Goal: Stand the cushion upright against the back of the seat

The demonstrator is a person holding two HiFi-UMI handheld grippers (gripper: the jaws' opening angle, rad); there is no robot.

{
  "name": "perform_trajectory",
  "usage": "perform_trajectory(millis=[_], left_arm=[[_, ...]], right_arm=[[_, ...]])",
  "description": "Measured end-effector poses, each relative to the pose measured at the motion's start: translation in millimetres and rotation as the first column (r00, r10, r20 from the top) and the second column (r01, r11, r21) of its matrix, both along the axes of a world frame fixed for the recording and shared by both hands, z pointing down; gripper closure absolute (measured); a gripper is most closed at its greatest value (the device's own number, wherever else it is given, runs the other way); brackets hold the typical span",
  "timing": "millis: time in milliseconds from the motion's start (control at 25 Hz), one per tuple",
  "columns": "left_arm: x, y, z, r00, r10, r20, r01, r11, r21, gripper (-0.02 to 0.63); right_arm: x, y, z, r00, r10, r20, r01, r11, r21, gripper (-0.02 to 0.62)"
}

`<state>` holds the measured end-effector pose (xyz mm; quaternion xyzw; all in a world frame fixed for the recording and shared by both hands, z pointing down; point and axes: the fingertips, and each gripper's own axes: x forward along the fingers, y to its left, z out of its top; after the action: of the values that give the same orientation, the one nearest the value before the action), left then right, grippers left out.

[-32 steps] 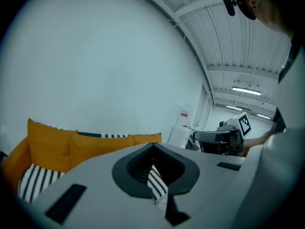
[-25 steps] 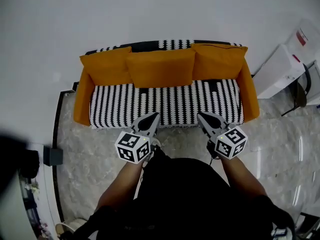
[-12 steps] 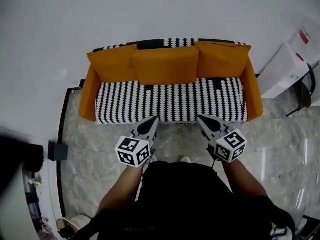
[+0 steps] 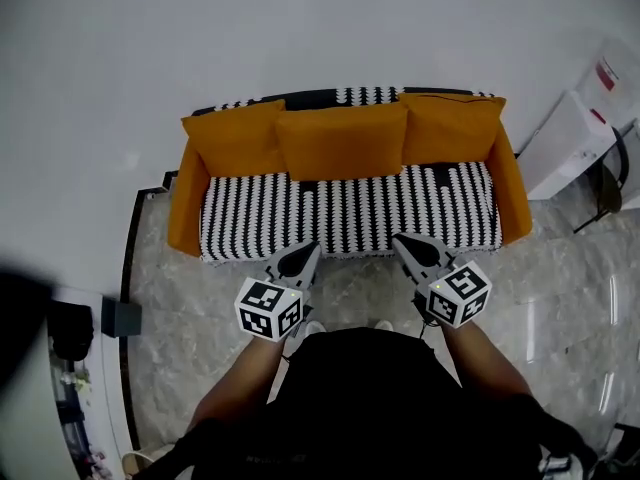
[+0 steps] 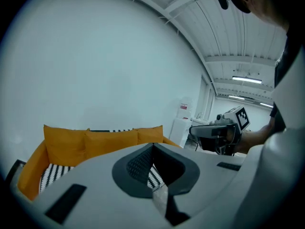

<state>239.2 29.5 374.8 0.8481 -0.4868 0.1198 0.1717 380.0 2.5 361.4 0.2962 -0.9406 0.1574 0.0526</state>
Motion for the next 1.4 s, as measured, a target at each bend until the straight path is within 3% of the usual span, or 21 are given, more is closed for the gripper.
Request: perform_trajectory(millis=[400,1400], left_arm=[[-40,-9,-8,0.999,0.017,-0.032,-0.017,1.000,0.021,0.589],[-44,-10,-20,0.998,0.044,-0.039,-0.041,0.997,0.061,0.591]], right_arm=[[-36,2,-4,0.999,0.032,-0.036,-0.031,0.999,0.007,0.560],[-29,10,0,0.996,0.088,-0.023,-0.088,0.996,-0.014,0.560]])
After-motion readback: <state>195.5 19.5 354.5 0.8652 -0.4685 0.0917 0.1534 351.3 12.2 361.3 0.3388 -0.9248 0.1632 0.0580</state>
